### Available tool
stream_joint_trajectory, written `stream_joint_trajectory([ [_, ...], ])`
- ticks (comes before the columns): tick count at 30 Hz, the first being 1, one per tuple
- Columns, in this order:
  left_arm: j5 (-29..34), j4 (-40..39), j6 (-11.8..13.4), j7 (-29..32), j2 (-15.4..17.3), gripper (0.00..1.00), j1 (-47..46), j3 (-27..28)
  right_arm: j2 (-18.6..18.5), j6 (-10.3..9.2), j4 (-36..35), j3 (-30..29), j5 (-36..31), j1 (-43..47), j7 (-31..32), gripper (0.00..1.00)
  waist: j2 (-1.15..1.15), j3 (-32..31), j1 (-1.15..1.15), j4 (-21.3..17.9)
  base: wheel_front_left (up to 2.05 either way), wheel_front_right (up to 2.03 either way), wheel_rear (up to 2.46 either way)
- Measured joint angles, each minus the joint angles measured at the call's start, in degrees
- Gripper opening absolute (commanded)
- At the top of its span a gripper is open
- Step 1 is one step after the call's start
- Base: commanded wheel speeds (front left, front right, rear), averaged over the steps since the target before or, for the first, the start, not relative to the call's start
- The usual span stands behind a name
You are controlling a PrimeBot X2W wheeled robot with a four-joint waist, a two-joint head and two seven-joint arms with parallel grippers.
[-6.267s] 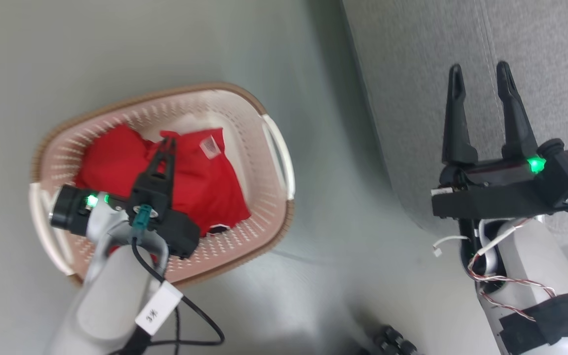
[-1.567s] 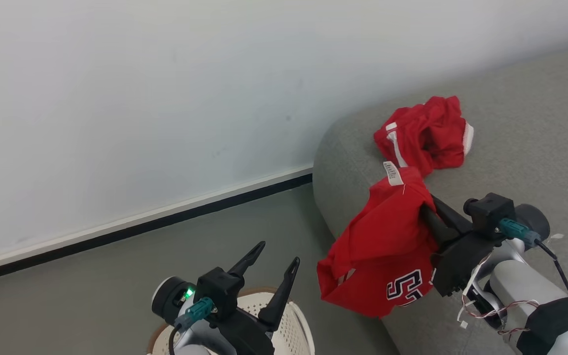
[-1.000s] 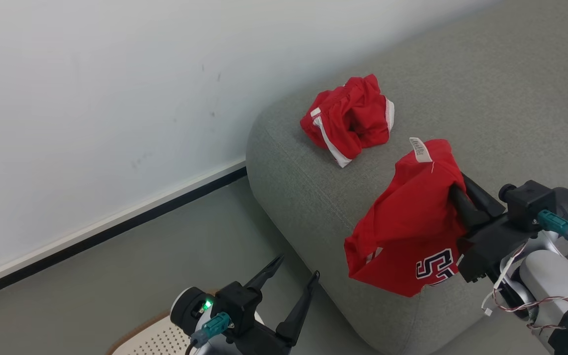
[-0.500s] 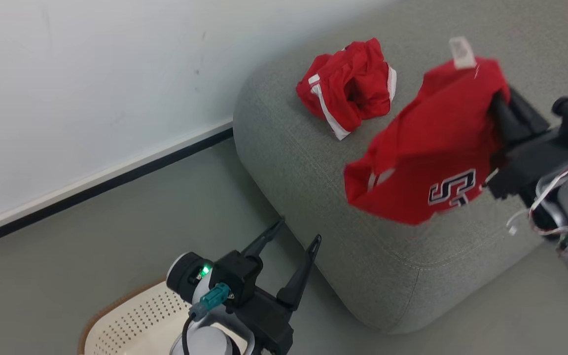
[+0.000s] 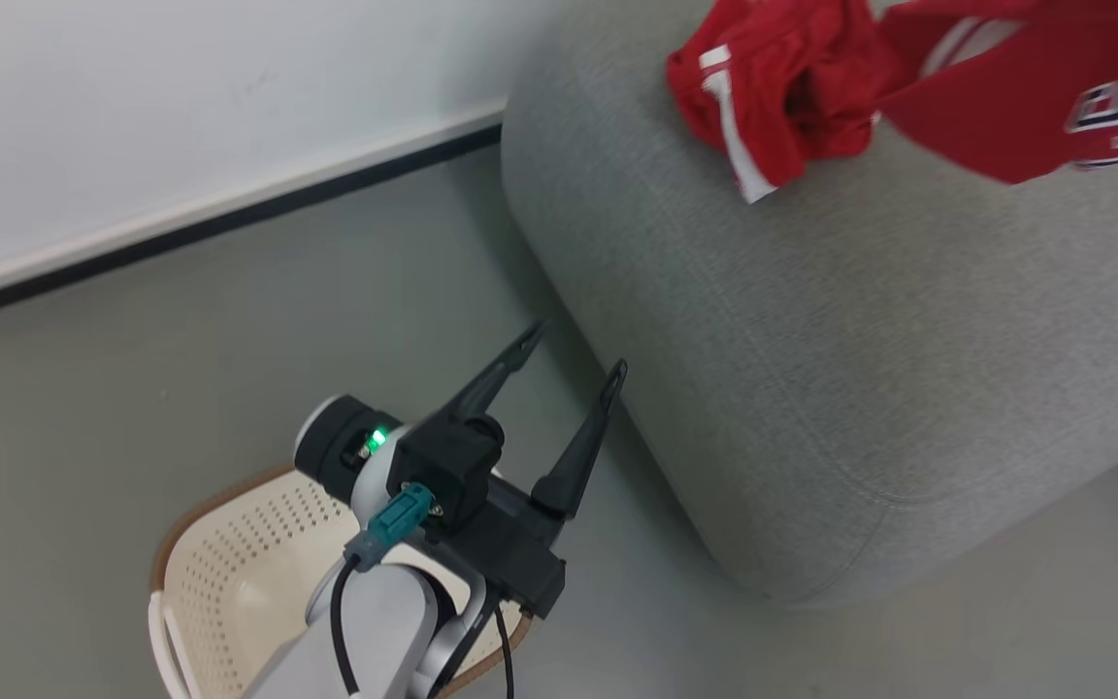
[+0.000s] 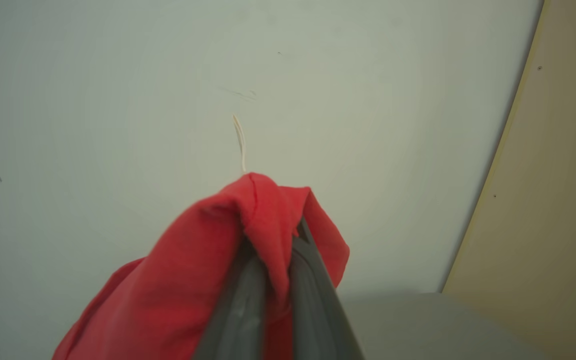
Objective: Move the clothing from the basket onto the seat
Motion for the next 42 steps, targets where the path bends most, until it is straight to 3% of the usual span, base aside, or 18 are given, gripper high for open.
stream_joint_trajectory([
  [9,1.13,-3.86,0.15,1.00,0.82,1.00,-2.61,0.11,-4.65,0.15,5.02,-2.90,0.64,-4.42,0.96,0.00,0.00,5.07,0.00,4.46,0.00,0.00,0.00],
  [18,1.69,-5.60,0.09,2.04,1.97,1.00,-3.87,-0.04,-6.95,0.01,9.29,-2.42,-1.10,-6.26,1.22,0.00,0.00,9.42,-0.01,10.26,0.00,0.00,0.00],
  [31,3.11,-7.40,-0.43,2.98,0.58,1.00,-6.19,-2.19,-1.00,-0.58,18.47,1.20,-2.50,-6.71,2.46,0.00,0.00,14.47,-0.01,15.72,0.00,0.00,0.00],
  [42,3.28,-7.65,-0.90,3.47,1.08,1.00,-6.62,-2.89,1.77,-0.49,23.68,3.01,-3.43,-6.92,2.42,0.00,0.00,17.19,-0.01,17.30,0.00,0.00,0.00],
])
